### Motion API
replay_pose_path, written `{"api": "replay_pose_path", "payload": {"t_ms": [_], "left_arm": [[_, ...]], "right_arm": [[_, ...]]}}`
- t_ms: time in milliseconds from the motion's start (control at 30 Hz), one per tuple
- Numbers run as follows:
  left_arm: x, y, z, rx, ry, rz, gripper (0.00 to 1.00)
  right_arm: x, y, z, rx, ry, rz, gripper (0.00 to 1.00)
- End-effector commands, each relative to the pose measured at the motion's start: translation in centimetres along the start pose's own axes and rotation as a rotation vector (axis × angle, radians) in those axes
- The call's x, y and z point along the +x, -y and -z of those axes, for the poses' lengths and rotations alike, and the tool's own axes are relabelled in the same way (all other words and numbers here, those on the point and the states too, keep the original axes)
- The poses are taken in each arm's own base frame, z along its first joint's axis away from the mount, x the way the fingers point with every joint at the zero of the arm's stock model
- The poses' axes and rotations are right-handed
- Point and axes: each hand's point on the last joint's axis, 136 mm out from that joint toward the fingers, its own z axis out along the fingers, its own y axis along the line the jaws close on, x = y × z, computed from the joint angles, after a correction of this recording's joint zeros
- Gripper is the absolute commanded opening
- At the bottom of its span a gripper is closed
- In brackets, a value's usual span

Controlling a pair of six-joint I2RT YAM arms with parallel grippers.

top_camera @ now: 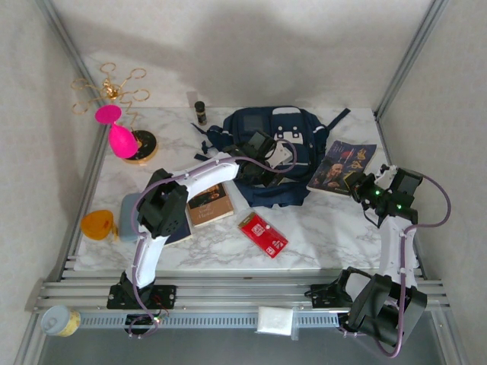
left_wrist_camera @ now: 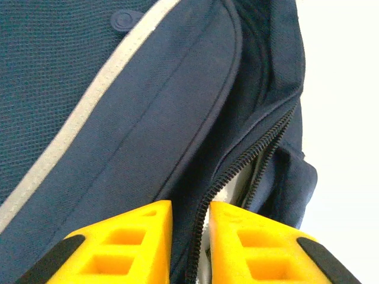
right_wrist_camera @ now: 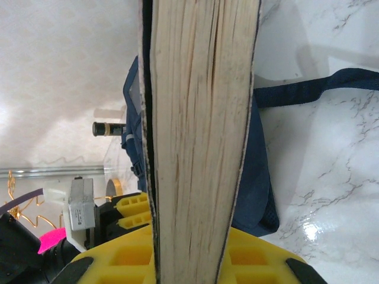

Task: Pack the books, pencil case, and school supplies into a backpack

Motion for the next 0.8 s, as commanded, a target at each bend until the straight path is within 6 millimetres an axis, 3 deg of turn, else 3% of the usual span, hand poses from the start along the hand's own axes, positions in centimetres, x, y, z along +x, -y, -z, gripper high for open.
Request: {"api": "replay_pose_path", "payload": {"t_ms": [0, 133, 333, 467, 500, 600, 767], "left_arm": [[1.1, 1.0, -0.6, 0.036, -0.052, -0.041, 0.26], [1.8, 0.4, -1.3, -0.025, -0.079, -0.071, 0.25], [0.9, -0.8, -1.5, -0.072, -0.044, -0.072, 0.21], [-0.2, -1.0, -1.1, -0.084, -0.023, -0.074, 0.06], [-0.6, -0.9, -0.7, -0.088, -0.015, -0.069, 0.01], [-2.9, -0.9, 1.4, -0.115, 0.048, -0.055, 0.00], [-7.9, -0.8, 7.0, -0.201, 0.224, -0.037, 0.00]], "right_arm": [[-0.7, -1.9, 0.6, -0.071, 0.029, 0.071, 0.00], [-0.8, -2.0, 0.6, -0.074, 0.031, 0.072, 0.00], [-0.7, -2.0, 0.7, -0.074, 0.032, 0.073, 0.00], [-0.6, -1.9, 0.7, -0.069, 0.026, 0.071, 0.00], [-0.5, -2.0, 0.8, -0.067, 0.028, 0.077, 0.00], [-0.6, -1.7, 1.3, -0.015, 0.037, 0.088, 0.00], [-0.2, -1.1, 2.2, 0.076, 0.025, 0.090, 0.00]]}}
